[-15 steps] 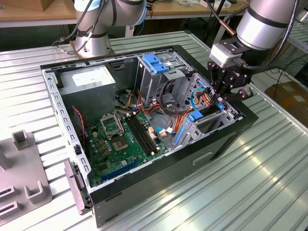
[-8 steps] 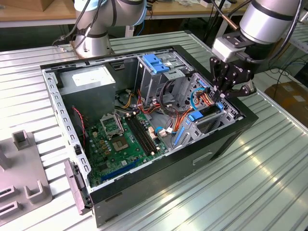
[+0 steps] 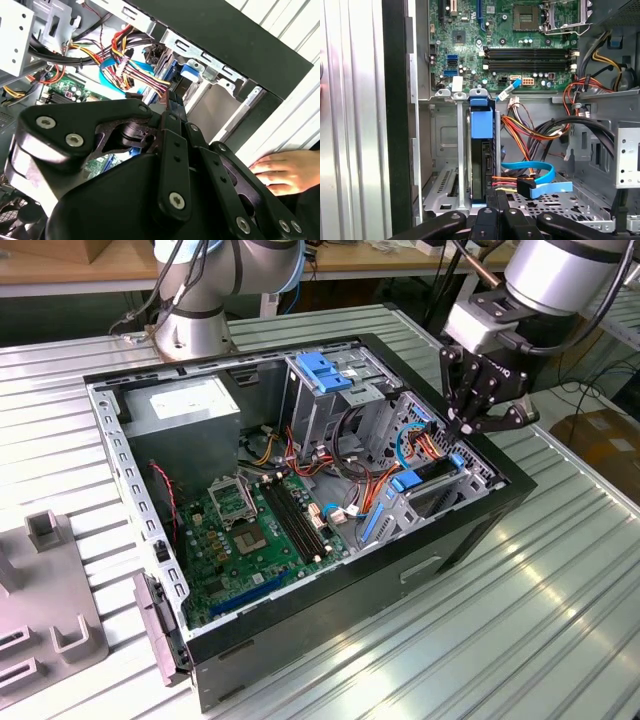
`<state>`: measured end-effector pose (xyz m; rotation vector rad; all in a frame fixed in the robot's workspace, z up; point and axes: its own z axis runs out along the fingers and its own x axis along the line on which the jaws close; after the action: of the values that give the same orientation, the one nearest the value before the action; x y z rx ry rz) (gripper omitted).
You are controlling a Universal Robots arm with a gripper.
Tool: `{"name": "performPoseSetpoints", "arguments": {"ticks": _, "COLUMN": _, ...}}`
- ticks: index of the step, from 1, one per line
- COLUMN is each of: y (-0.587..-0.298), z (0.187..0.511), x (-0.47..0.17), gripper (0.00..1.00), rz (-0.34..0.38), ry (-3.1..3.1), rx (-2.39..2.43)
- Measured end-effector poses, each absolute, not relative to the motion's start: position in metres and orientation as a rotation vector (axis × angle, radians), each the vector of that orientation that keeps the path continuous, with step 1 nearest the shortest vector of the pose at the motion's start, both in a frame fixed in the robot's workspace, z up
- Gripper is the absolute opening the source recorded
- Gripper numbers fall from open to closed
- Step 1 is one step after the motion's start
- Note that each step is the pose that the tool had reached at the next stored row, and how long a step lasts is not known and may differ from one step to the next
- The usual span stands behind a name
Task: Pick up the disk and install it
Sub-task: 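Insert the second disk wire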
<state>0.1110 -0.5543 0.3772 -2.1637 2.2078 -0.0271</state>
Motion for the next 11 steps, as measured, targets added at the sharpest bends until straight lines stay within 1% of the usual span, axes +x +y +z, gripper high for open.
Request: {"name": "performPoseSetpoints", "arguments": {"ticks": 11, "y": -0.544, "z": 0.387, "x": 0.098, "gripper": 0.1, "rz": -0.021, "ry": 2.209, "rx": -2.165}}
